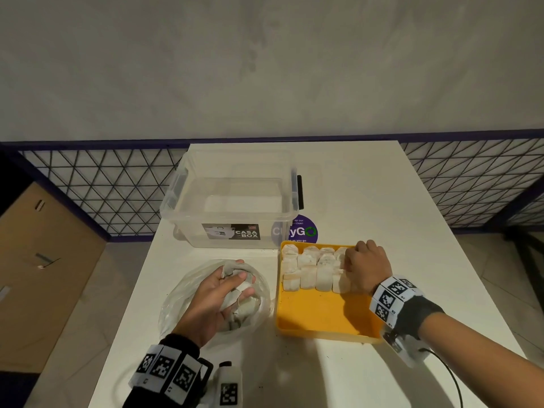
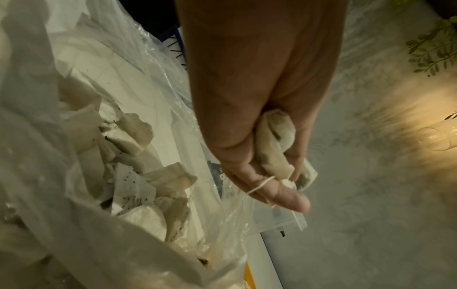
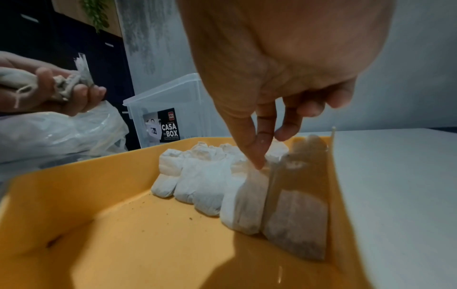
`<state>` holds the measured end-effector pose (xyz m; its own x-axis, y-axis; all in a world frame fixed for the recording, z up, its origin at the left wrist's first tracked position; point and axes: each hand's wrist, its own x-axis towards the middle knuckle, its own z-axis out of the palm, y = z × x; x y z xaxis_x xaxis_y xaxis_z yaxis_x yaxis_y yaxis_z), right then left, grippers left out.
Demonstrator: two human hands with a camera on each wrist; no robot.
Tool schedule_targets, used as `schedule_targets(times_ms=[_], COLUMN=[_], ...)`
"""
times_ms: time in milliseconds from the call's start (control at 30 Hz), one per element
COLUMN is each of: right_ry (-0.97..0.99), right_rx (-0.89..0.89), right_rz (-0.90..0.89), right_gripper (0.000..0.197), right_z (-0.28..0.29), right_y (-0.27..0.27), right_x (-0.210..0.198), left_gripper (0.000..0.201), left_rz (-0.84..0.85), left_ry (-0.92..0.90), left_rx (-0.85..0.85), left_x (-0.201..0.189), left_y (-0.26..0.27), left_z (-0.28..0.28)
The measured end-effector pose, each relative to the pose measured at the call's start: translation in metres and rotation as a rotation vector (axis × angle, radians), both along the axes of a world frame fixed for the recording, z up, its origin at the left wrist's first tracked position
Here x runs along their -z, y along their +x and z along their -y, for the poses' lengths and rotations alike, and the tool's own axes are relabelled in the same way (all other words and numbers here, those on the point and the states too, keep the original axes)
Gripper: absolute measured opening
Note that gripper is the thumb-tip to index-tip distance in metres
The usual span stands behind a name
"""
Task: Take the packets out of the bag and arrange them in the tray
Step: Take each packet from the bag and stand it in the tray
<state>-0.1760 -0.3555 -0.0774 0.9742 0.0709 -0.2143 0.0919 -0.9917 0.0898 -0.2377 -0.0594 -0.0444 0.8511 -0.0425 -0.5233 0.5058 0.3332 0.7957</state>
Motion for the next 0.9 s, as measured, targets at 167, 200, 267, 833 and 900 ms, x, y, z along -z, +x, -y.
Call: schedule_targets(times_ms=[167, 200, 267, 833, 900], right_ry=[0.082, 0.138, 0.261, 0.659, 0.728], right_rx=[-0.011, -0.016, -0.061, -0.63, -0.606], right_rz=[0.046, 0.066, 0.107, -0.254, -0.273], right_gripper=[0.039, 0.042, 0.045, 0.025, 0.019], right_z=[-0.008, -0.012, -0.027, -0.178, -0.18], right_y=[0.001, 0.001, 0.001, 0.015, 0.017], right_x=[-0.009, -0.013, -0.026, -0.089, -0.085], left_gripper=[0.017, 0.017, 0.016, 0.021, 0.033], left_rz=[0.021, 0.023, 0.029, 0.062, 0.064], left_ry=[0.012, 0.017, 0.029, 0.125, 0.106], left_rx=[0.023, 0.028, 0.034, 0.071, 0.061], left_x=[-0.003, -0.003, -0.004, -0.008, -0.008], left_y=[-0.001, -0.001, -0.002, -0.007, -0.01], left_z=[0.0, -0.001, -0.003, -0.019, -0.023])
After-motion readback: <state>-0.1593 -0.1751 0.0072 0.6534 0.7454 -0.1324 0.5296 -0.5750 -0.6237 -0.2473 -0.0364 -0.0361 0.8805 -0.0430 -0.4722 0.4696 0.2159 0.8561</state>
